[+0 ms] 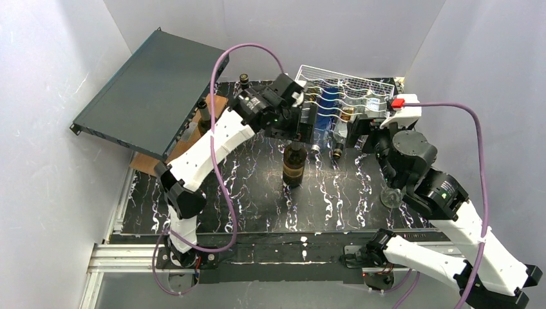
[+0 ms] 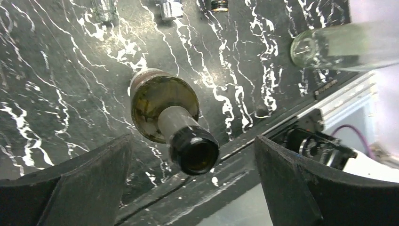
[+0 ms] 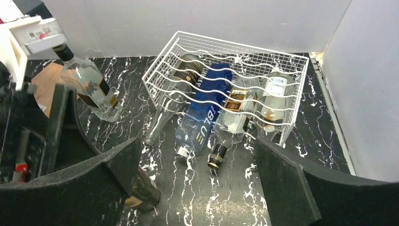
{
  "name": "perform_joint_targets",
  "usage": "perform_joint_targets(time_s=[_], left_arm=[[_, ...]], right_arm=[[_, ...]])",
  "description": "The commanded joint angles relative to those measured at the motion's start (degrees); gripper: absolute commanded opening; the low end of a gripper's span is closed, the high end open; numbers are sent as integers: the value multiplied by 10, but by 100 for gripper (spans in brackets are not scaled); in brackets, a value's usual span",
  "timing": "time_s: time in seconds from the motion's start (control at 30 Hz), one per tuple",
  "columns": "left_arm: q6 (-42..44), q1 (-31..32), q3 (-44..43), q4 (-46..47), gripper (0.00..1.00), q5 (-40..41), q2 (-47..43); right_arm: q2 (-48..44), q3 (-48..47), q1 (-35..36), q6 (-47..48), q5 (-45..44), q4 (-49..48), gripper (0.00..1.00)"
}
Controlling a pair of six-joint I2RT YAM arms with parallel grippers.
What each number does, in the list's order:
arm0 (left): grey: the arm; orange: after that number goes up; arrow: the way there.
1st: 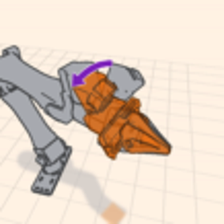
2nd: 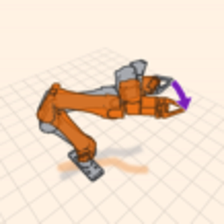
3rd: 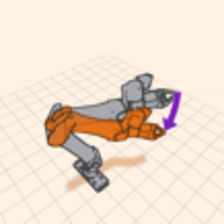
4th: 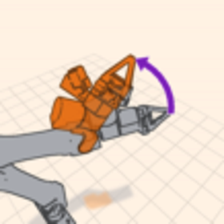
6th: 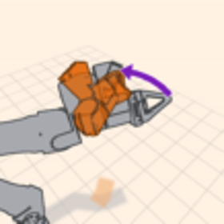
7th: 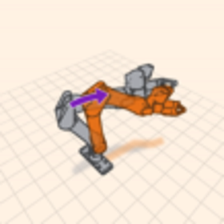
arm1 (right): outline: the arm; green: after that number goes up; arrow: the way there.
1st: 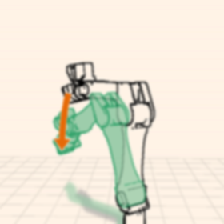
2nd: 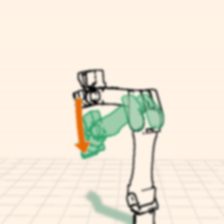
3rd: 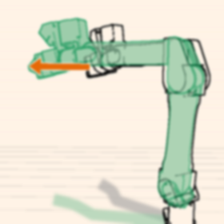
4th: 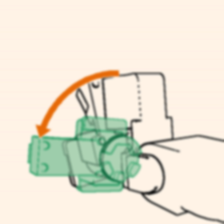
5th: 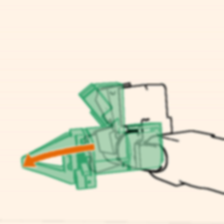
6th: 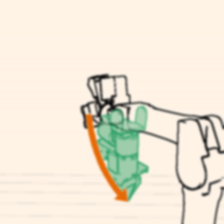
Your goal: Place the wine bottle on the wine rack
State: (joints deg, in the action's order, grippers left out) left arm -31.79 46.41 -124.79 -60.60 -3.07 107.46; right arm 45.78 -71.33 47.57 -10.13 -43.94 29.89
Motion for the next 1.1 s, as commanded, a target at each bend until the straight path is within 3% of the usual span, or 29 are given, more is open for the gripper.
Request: perform_joint_targets(time_s=[0.0,0.23,0.43,0.63,0.9,1.07], left_arm=[[81,40,-46,-52,98,158,13],[123,79,-49,-69,85,226,42],[134,86,-58,-72,70,228,58],[138,88,-67,-66,47,204,67],[156,88,-67,-54,0,223,60],[167,87,-64,-37,0,267,37]], right_arm=[[-19,-1,-2,1,-3,-32,98],[-24,4,-2,1,-10,-32,98],[-18,9,-2,1,-6,-38,98],[-13,9,-2,0,-5,-36,98],[-5,16,-2,-2,-2,-37,99],[31,25,-2,-36,5,-2,98]])
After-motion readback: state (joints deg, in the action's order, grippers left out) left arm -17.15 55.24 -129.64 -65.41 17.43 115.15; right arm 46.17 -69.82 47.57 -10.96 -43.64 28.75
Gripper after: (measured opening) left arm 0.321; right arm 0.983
